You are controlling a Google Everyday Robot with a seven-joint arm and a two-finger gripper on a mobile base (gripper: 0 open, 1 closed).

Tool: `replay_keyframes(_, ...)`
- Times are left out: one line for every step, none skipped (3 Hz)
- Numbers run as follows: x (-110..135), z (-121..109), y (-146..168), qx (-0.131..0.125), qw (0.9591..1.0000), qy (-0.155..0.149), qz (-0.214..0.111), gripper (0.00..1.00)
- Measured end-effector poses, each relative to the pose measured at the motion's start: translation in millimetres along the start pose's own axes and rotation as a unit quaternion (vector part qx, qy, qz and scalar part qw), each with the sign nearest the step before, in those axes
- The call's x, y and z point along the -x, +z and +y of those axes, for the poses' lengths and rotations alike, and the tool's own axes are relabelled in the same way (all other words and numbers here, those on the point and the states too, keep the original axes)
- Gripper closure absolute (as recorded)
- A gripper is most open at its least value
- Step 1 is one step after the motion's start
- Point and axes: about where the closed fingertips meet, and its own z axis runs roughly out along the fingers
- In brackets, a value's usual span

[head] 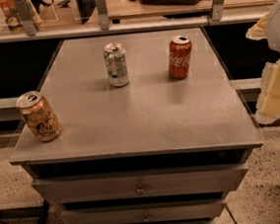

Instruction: Knock coke can over

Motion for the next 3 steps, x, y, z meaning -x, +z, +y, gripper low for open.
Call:
replay_keyframes(5.3, -4.5, -1.5, -0.010, 0.9999, 0.001, -0.007, 0.00)
replay_keyframes(5.5, -4.7, -1.8, -0.011, 0.9999, 0.001, -0.008, 0.00)
replay_keyframes(10.3, -11.3, 3.1, -0.012, 0.9996, 0.011, -0.024, 0.00)
